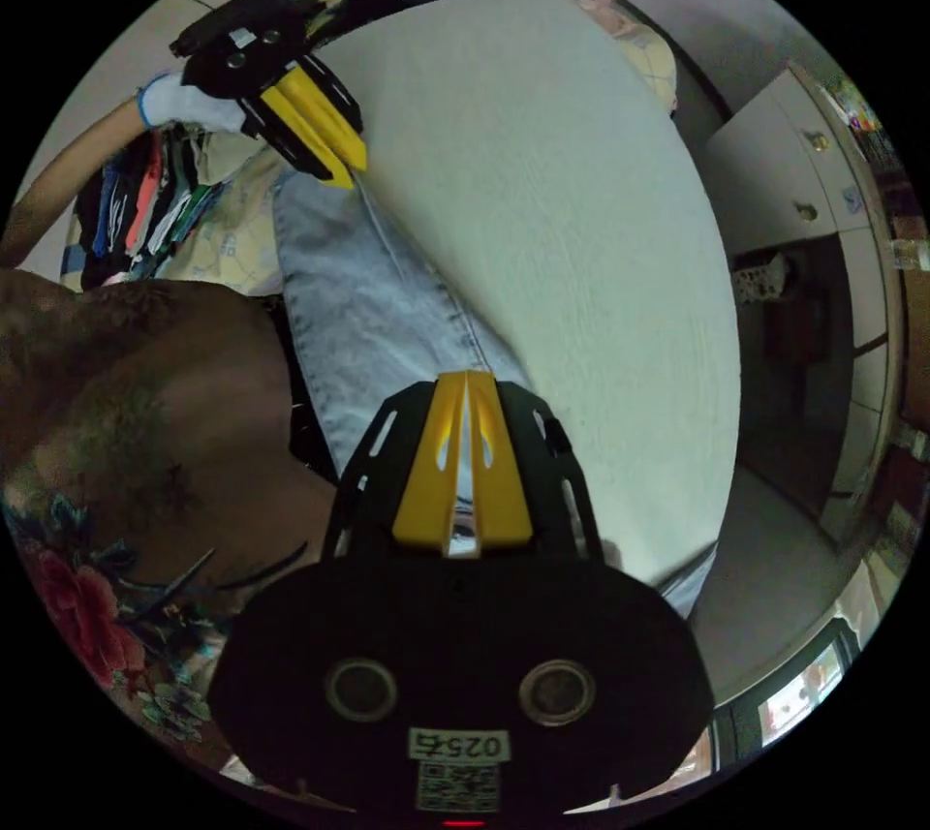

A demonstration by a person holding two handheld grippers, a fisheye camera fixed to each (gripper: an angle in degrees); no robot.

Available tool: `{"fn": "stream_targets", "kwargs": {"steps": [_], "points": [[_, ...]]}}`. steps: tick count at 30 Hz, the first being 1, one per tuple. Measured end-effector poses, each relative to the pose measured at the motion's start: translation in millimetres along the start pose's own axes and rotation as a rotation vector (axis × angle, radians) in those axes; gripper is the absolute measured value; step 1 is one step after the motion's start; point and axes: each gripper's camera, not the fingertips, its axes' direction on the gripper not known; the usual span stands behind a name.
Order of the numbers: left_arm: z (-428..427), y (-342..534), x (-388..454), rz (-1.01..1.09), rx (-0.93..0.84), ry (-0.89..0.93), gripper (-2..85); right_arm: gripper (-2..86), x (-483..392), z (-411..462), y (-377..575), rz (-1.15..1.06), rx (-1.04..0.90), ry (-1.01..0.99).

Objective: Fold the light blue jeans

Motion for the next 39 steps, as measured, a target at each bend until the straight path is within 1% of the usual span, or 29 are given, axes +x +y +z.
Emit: {"fn": "stream_targets", "kwargs": {"steps": [2, 4, 6, 11, 15, 18, 24, 26, 28, 29, 31, 33, 35, 36, 38, 39], "points": [[-7.1, 7.4, 3.3, 0.000, 0.003, 0.013, -0.8, 1.2, 5.6, 5.7, -4.6, 0.017, -0.002, -0.025], [-14.1, 20.2, 13.9, -0.007, 0.007, 0.017, -1.0, 5.4, 4.6, 4.1, -9.8, 0.017, 0.055, -0.078], [-20.2, 30.6, 22.6, -0.030, 0.032, 0.016, -1.2, 7.3, 0.7, 4.0, -17.4, 0.018, 0.081, -0.098], [-37.5, 53.8, 33.9, -0.135, 0.115, 0.065, -1.6, 8.3, -25.9, 23.6, -52.2, -0.049, 0.054, -0.128], [-56.2, 69.8, 34.4, -0.206, 0.182, 0.129, -1.6, 4.2, -60.8, 44.6, -71.4, -0.084, 0.033, 0.147], [-70.4, 76.1, 36.5, -0.234, 0.220, 0.152, -1.5, 1.2, -66.6, 52.4, -74.4, -0.103, 0.016, 0.186], [-109.4, 77.3, 54.4, -0.238, 0.275, 0.098, -1.3, -0.3, -47.3, 30.4, -57.4, -0.041, 0.089, 0.012], [-131.1, 78.0, 66.4, -0.216, 0.315, 0.074, -1.2, 0.1, -39.7, 18.4, -46.3, 0.010, 0.135, -0.027], [-166.2, 82.5, 82.8, -0.202, 0.400, 0.056, -1.2, 1.7, -34.4, 4.5, -27.6, 0.061, 0.213, -0.049], [-173.7, 83.7, 84.9, -0.203, 0.424, 0.076, -1.2, 2.3, -34.4, 2.1, -23.0, 0.070, 0.234, -0.050], [-187.8, 86.3, 79.6, -0.251, 0.484, 0.225, -1.2, 6.9, -39.3, 2.9, -13.8, 0.085, 0.240, -0.034], [-188.0, 86.3, 75.5, -0.288, 0.490, 0.241, -1.2, 8.6, -45.9, 9.4, -12.6, 0.101, 0.239, 0.036], [-186.1, 82.8, 74.8, -0.322, 0.459, 0.223, -1.2, 9.3, -51.4, 17.8, -16.4, 0.135, 0.239, 0.121], [-184.8, 79.4, 76.9, -0.346, 0.445, 0.186, -1.2, 9.2, -53.4, 24.9, -21.8, 0.157, 0.225, 0.164], [-178.5, 70.2, 81.4, -0.372, 0.403, 0.093, -1.2, 8.8, -53.2, 39.0, -31.7, 0.175, 0.196, 0.186], [-170.9, 65.2, 80.4, -0.423, 0.356, 0.008, -1.0, 8.5, -50.0, 52.3, -39.0, 0.193, 0.152, 0.171]]}}
